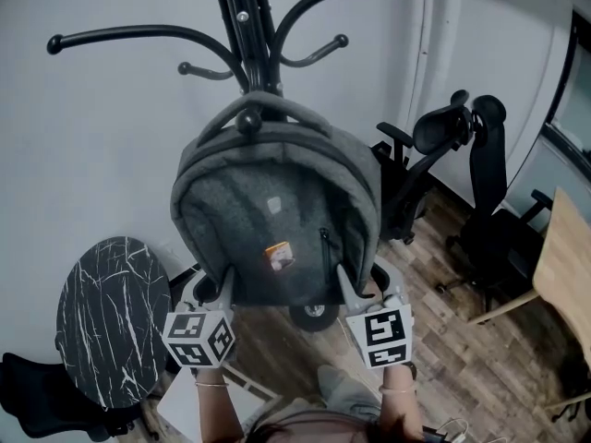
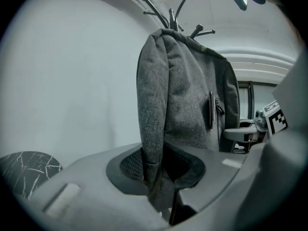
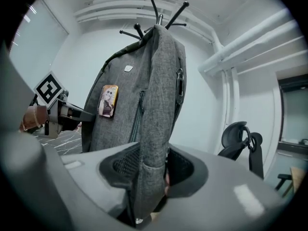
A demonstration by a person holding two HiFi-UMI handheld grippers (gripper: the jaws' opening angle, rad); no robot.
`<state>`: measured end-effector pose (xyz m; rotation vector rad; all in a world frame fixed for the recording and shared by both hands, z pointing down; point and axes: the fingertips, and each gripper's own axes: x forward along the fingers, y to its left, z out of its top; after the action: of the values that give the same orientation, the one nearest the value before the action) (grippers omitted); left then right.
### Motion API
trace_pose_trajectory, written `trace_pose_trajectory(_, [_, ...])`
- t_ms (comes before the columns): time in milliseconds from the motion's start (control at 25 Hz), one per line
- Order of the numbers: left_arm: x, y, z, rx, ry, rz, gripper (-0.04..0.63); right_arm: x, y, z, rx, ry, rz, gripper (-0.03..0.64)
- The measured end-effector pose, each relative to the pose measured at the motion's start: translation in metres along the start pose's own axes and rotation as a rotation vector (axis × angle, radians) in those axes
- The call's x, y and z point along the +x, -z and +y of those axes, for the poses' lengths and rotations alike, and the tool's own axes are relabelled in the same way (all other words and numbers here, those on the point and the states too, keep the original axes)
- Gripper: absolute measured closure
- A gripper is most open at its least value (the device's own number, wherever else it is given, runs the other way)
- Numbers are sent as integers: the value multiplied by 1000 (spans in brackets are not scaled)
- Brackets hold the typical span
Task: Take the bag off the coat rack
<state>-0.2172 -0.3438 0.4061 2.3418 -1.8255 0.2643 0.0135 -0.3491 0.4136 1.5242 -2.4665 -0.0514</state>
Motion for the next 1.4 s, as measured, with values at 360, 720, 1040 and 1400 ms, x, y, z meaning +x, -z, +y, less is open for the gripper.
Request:
trace_pose_trajectory(360, [-12, -4, -2, 39, -24, -11, 509, -11, -5, 9, -40, 4, -24, 472])
trace_pose_trajectory(720, [-27, -14, -3, 67, -23, -33, 512, -22, -14, 16, -65, 14, -58, 476])
trace_pose_trajectory(1040, [-39, -17, -5, 77, -16, -45, 512, -34, -20, 22, -91, 33, -66, 477])
trace_pose_trajectory(1400, [-53, -18, -7, 79, -11, -52, 514, -48, -23, 31, -116, 43, -65, 479])
